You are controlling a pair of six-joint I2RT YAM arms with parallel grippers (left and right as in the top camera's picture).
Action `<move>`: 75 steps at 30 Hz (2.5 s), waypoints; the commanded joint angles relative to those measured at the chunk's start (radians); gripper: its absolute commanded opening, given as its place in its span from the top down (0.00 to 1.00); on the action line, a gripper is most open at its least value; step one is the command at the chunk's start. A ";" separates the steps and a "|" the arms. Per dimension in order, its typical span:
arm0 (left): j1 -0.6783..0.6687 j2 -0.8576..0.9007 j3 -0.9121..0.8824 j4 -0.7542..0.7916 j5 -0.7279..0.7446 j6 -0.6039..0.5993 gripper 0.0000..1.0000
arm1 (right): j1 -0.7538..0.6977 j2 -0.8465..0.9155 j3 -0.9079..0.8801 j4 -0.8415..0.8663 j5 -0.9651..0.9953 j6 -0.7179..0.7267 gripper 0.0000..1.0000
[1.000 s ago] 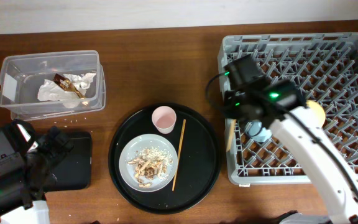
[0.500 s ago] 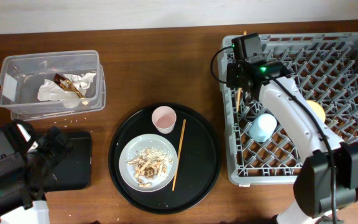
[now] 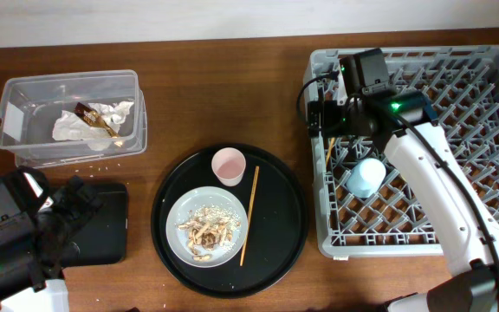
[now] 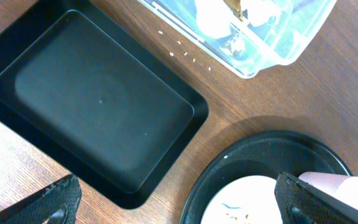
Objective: Sort waste into correct bins and load items into the dishwasher rack
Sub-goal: 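Carry the chopstick to the rack's left edge and insert it upright, then move the right gripper to the pink cup on the tray and grasp it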
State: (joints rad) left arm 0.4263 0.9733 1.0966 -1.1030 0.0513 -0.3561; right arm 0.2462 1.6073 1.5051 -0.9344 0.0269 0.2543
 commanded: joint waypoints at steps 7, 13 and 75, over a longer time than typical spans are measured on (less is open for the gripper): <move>0.005 -0.001 0.014 0.001 -0.007 0.002 0.01 | -0.078 0.172 0.010 0.286 0.191 0.102 0.38; 0.005 -0.001 0.014 0.001 -0.007 0.002 0.01 | -0.186 0.312 0.010 0.449 0.038 0.143 0.47; 0.005 -0.001 0.014 0.001 -0.007 0.002 0.01 | 0.018 0.089 0.183 -0.410 -0.494 -0.123 0.45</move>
State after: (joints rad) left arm 0.4259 0.9733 1.0962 -1.1034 0.0513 -0.3561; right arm 0.1806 1.6928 1.7191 -1.3216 -0.4309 0.0559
